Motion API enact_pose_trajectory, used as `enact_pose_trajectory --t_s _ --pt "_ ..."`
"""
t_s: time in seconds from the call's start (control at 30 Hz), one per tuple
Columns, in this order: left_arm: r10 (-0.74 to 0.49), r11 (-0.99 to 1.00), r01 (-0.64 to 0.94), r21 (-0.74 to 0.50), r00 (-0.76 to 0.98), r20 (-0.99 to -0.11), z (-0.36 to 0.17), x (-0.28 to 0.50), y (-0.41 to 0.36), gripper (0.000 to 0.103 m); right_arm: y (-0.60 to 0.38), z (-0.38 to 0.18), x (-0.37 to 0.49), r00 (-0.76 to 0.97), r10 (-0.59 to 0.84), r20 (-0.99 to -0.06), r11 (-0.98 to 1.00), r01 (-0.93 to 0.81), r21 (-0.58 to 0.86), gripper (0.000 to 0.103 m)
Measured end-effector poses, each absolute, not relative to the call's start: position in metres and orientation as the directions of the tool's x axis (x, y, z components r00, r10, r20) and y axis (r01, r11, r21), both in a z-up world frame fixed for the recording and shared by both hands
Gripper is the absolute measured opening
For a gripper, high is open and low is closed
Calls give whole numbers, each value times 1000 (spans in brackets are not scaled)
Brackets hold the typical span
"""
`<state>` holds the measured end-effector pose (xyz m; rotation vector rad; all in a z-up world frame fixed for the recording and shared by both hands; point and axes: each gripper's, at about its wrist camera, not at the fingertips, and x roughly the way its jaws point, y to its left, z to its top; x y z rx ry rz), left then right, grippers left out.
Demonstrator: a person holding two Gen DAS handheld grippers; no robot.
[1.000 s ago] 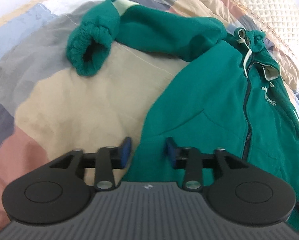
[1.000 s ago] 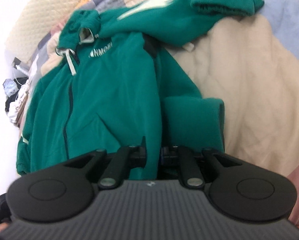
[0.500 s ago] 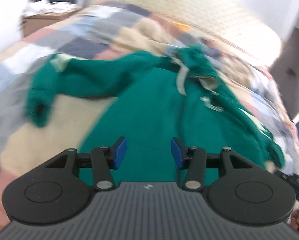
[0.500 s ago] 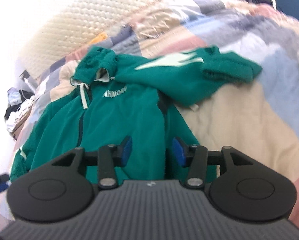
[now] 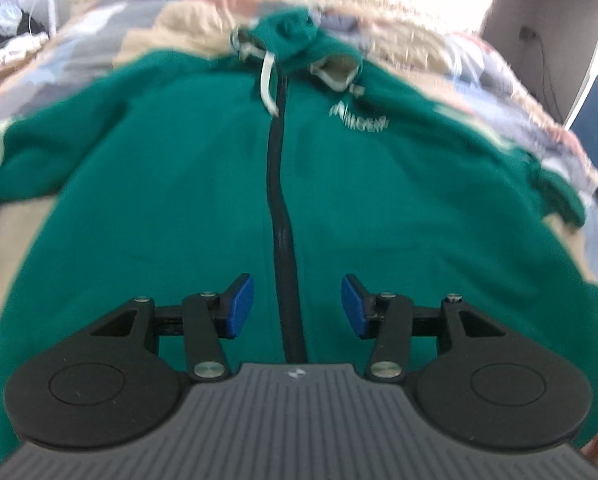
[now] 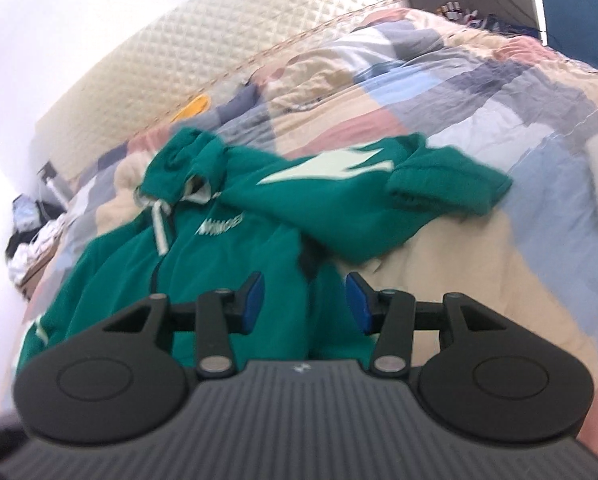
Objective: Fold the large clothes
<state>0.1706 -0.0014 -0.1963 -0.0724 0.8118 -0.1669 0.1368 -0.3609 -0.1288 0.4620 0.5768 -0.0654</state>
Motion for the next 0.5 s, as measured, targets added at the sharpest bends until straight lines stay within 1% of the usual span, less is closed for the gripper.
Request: enact_pose_trajectory --t_s 0.1,0.17,0.27,0.37,0.43,0.5 --pt "-171 985 94 -144 612 -772 -216 182 2 54 -383 -123 150 842 41 -538 879 225 420 49" --pt "-174 984 86 -154 604 -778 -222 186 5 54 -396 -119 157 846 27 -532 865 247 437 49" --pt "-154 988 101 -117 612 -776 -221 184 -1 55 -414 -119 170 840 -5 -543 855 285 433 49" --pt "-145 989 114 -95 622 -770 -218 181 -3 55 -432 -123 190 826 -59 -561 863 325 387 59" --pt "-158 987 119 -107 622 -767 -217 181 -2 55 -442 -132 204 809 -101 -579 871 353 341 66" --pt "-181 983 116 -140 621 -763 -213 182 -2 55 -449 -146 221 782 -125 -611 874 378 305 66"
